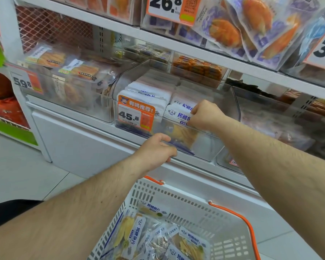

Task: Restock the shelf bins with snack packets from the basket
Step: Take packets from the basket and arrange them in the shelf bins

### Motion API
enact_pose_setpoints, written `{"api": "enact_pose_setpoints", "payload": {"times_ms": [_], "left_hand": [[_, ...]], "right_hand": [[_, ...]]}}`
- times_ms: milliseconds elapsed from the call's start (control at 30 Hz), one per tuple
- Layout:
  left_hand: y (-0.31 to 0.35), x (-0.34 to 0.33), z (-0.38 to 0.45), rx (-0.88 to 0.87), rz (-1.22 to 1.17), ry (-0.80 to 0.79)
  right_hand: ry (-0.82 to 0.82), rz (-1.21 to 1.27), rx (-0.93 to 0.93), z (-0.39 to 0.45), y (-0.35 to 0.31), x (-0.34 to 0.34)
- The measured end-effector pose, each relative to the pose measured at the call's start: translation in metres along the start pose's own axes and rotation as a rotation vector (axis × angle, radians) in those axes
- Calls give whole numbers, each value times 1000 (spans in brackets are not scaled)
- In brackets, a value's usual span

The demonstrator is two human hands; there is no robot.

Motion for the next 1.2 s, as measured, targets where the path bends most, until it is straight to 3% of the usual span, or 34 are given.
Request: {"api": "enact_pose_setpoints", "payload": {"times_ms": [100, 167, 267, 367, 467, 767, 933, 1033, 1200], "left_hand": [[-1, -1, 1, 7, 22, -16], [-3, -1, 2, 19, 49, -17], [-10, -6, 2, 55, 103, -49], [-20, -17, -2, 102, 179, -103], [-33, -30, -4, 155, 304, -167], [-74, -58, -7, 331, 692, -502], [-82, -67, -1, 378, 855, -610], [-89, -69, 3, 426, 928, -684], [-101, -68, 10, 492, 955, -707]], "right_hand": [[57, -2, -19, -6, 2, 4], [197, 10, 5, -18, 1, 10], [446, 115, 201, -55, -5, 8], [480, 357, 433, -93, -11, -19], [376, 540, 448, -106, 0, -61], [-35, 629, 112, -89, 56, -199], [-418, 512, 3, -85, 79, -280], [-549, 437, -91, -88, 99, -325], [-815, 254, -68, -107, 114, -376]]}}
Point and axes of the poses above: each hand's wrist, its own z-axis towards the middle knuckle, its own x-axis out of the back of the hand, y = z × x, the point moved 3 cm from there along z, towards the middle knuckle, and after that the axes turned 15 degrees about -y, right-handed, at the moved point
